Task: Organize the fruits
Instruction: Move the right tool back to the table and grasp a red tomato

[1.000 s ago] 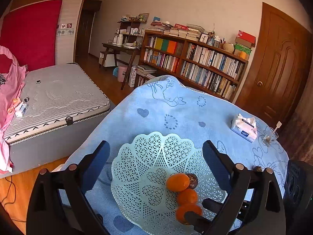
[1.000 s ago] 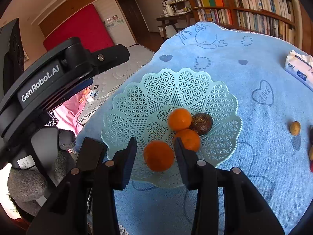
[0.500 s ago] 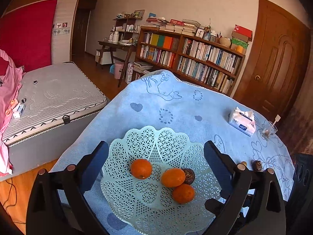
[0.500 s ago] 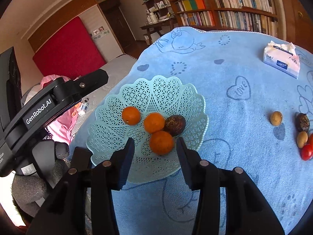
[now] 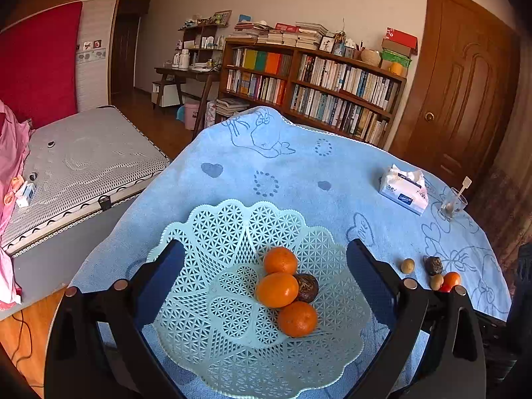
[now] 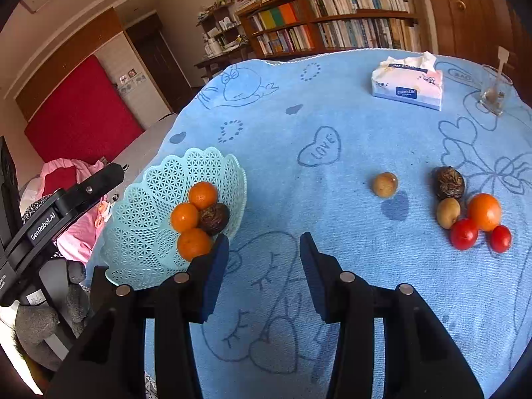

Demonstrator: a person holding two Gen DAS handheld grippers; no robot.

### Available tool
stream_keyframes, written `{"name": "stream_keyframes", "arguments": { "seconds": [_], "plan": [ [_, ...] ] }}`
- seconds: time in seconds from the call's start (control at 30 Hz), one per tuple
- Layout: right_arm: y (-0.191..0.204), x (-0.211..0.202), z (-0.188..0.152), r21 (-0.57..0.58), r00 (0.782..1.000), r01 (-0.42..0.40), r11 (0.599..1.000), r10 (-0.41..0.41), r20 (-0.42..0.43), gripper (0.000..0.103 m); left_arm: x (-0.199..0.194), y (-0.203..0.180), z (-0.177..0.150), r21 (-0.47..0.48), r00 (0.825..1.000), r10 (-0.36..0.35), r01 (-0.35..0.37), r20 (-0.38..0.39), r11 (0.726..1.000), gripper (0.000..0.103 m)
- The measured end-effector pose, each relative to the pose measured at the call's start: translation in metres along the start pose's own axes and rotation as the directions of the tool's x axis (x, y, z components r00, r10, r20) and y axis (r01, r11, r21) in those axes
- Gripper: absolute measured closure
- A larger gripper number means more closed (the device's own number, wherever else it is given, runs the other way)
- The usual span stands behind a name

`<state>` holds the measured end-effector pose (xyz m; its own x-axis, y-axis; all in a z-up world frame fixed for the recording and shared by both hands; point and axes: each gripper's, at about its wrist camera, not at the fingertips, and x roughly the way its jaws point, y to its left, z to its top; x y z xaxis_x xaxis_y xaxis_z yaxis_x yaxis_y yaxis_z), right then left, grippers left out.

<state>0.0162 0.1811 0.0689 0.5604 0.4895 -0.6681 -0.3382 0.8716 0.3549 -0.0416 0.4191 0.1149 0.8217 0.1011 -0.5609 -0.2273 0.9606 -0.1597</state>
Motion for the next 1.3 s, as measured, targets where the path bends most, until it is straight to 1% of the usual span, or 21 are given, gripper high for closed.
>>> {"name": "stream_keyframes", "arguments": {
  "seconds": [0.2,0.37,0.53,0.8,0.93,1.13,1.3],
  "plan": [
    [-0.042,-0.014,-0.002,0.07,0.997,0.075,0.995,-0.076,0.017,0.058,0.007,-0.012,-0.006,0.025,1.0,-0.016,0.017,-0.026,1.0,0.004],
    [-0.077,-0.027,-0.005,0.12,0.989,0.141,0.983,-0.145,0.03,0.058,0.011,-0.02,-0.009,0.035,0.999,-0.028,0.029,-0.039,0.999,0.004],
    [-0.107,-0.04,-0.008,0.158,0.976,0.204,0.966,-0.213,0.039,0.058,0.013,-0.029,-0.011,0.049,0.998,-0.039,0.042,-0.048,0.998,0.004],
    [-0.15,-0.059,-0.015,0.214,0.949,0.295,0.931,-0.311,0.044,0.058,0.017,-0.049,-0.016,0.084,0.996,-0.057,0.063,-0.066,0.994,0.004],
    [-0.165,-0.062,-0.017,0.212,0.937,0.331,0.919,-0.346,0.037,0.058,0.019,-0.062,-0.019,0.108,0.995,-0.068,0.075,-0.075,0.991,0.004],
    [-0.171,-0.048,-0.013,0.143,0.936,0.349,0.926,-0.353,0.004,0.059,0.022,-0.085,-0.023,0.15,0.992,-0.084,0.097,-0.089,0.984,0.004],
    [-0.175,-0.034,-0.008,0.11,0.933,0.36,0.927,-0.36,-0.015,0.061,0.022,-0.101,-0.027,0.185,0.991,-0.093,0.11,-0.1,0.977,0.004]
  ]
}}
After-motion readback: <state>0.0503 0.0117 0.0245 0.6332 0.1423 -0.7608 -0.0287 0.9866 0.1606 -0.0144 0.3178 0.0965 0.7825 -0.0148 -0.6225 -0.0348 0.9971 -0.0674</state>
